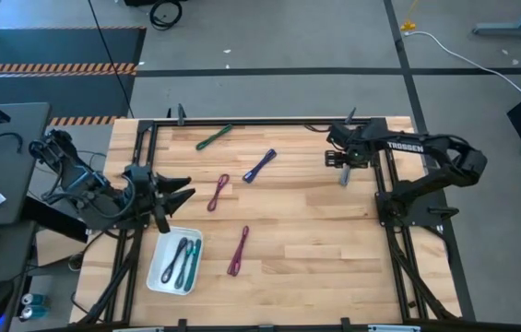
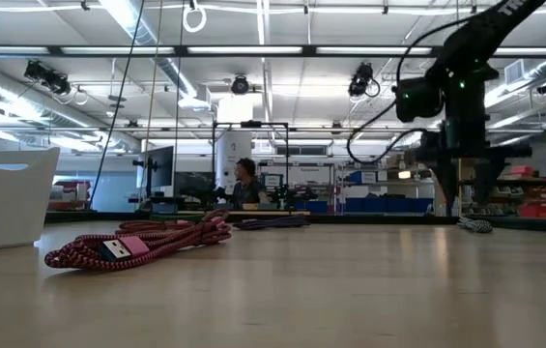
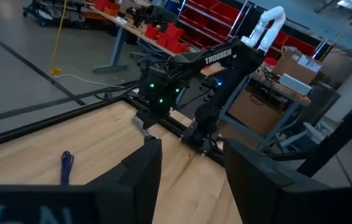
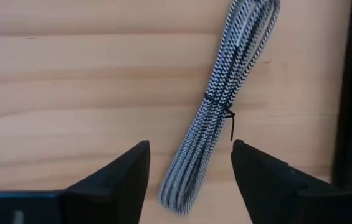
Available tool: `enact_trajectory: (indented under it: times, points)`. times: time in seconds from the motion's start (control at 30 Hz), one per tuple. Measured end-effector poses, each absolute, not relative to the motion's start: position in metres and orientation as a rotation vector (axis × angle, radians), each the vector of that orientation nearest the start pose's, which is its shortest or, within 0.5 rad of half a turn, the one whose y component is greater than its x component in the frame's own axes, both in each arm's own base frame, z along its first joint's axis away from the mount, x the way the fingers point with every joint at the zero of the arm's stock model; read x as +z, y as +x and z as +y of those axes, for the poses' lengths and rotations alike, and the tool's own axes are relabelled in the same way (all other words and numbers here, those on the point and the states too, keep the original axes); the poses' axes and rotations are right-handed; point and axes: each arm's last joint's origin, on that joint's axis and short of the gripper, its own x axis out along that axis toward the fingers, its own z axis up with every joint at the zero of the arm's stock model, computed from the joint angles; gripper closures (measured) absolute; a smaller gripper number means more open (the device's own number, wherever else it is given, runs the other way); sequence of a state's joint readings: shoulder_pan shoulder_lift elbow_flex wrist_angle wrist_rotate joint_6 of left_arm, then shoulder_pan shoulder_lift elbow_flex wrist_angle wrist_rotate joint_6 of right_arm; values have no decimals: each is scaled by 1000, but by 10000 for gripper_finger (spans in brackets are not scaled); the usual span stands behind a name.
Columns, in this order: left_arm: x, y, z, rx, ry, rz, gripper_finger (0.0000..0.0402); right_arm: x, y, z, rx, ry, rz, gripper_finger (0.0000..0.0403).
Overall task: Pick and place USB-C Cables
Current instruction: Put the white charger cable into the white bin
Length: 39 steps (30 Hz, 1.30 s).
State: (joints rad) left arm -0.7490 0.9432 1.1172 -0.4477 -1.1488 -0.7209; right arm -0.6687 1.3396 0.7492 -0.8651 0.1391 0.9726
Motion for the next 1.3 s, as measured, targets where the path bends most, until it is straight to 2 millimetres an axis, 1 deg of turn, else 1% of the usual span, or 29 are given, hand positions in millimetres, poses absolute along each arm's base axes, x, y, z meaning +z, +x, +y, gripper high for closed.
enact_trajectory:
  times: [0.1, 0.23, 0.4, 0.5, 0.6, 0.63, 0.7, 0.73, 0.8, 0.9, 1.03, 1.13, 1.2, 1.3]
  points:
    - [397, 144, -98, 432, -494, 7, 224, 166, 156, -131, -1360, 1164, 1003, 196]
    - [398, 144, -98, 432, -497, 6, 226, 148, 147, -124, -1377, 1182, 1023, 223]
    - [397, 144, -98, 434, -520, 1, 229, 132, 142, -114, -1326, 1195, 1045, 263]
    - [397, 144, -98, 434, -522, 0, 230, 130, 145, -110, -1285, 1151, 1058, 306]
    - [397, 145, -97, 440, -527, -2, 230, 133, 151, -104, -1226, 1089, 1089, 368]
    - [397, 145, -96, 445, -546, -8, 230, 136, 155, -102, -1194, 1067, 1098, 380]
    - [397, 147, -94, 461, -581, -20, 230, 143, 165, -94, -1093, 1064, 1117, 382]
    - [397, 148, -92, 471, -597, -26, 230, 149, 171, -90, -1052, 1048, 1098, 381]
    - [397, 151, -88, 481, -600, -23, 230, 164, 185, -82, -984, 1016, 1015, 380]
    - [395, 156, -82, 469, -591, 15, 230, 183, 207, -58, -852, 960, 898, 385]
    - [390, 163, -70, 462, -595, 78, 230, 215, 237, -19, -670, 895, 618, 387]
    - [389, 168, -61, 447, -583, 118, 223, 247, 259, 11, -486, 821, 328, 387]
    - [388, 173, -57, 429, -544, 146, 211, 270, 271, 31, -350, 711, 135, 387]
    - [388, 179, -50, 383, -496, 181, 183, 297, 282, 56, -211, 442, -58, 384]
